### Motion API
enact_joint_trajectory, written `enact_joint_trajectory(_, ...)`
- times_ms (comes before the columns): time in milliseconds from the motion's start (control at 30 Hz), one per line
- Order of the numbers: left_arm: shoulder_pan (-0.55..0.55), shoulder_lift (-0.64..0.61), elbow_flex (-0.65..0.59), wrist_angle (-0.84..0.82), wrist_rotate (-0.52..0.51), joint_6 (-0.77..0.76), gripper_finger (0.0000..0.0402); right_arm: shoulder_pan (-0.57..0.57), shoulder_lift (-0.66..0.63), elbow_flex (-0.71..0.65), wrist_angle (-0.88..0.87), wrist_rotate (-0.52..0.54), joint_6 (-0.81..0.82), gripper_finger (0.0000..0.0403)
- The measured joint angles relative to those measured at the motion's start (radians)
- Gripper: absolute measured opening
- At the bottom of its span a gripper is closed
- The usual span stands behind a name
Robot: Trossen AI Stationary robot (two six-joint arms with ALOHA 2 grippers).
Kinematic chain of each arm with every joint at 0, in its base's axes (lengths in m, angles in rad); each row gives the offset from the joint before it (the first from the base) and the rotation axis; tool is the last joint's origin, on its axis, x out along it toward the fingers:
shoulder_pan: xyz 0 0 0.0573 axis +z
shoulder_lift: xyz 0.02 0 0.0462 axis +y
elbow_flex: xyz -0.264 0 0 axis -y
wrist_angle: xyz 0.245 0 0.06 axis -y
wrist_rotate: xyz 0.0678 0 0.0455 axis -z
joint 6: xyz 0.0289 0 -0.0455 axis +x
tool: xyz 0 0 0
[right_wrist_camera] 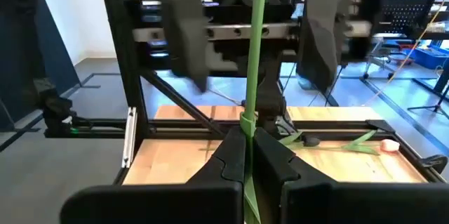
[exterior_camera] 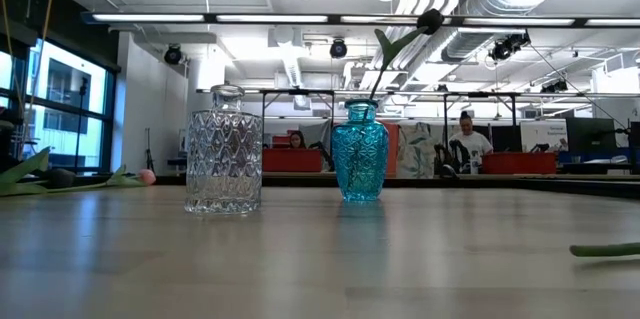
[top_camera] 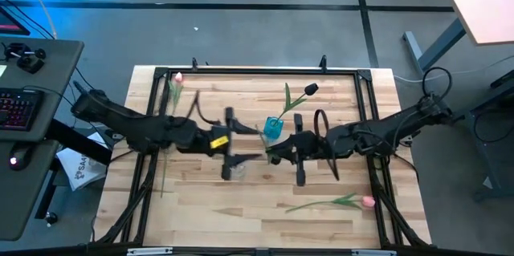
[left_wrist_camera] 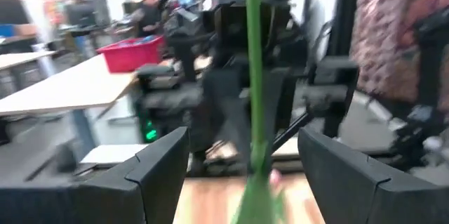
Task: Sort flowers into vase by color
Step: Put the bottom black tulip into the blue vase
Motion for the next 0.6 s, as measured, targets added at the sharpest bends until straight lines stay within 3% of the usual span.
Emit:
enact_joint_trajectory(167, -0.042, -0.108, 0.0, -0.213, -0.193, 0.122, 0.0255, -0.001, -0.041, 0.0, -0.007, 0.001, 0.044, 0.0)
enact_joint_trajectory(267, -0.097, -0.122, 0.0, -0.226, -0.347, 0.434, 0.0255, -0.026, -0.044, 0.0, -0.009, -0.014, 0.21, 0.0)
enact_joint_trajectory(367, -0.16, -0.097, 0.0, -0.192, -0.445, 0.925, 0.0255, -0.072, -0.04, 0.0, -0.009, -0.113, 0.448, 0.0)
enact_joint_trajectory(467, -0.197, -0.051, 0.0, -0.192, -0.477, 1.381, 0.0255, -0.111, -0.038, 0.0, -0.006, -0.213, 0.656, 0.0)
enact_joint_trajectory(600, -0.193, -0.004, 0.024, -0.213, -0.455, 1.455, 0.0255, -0.15, -0.035, 0.0, -0.001, -0.338, 0.844, 0.0)
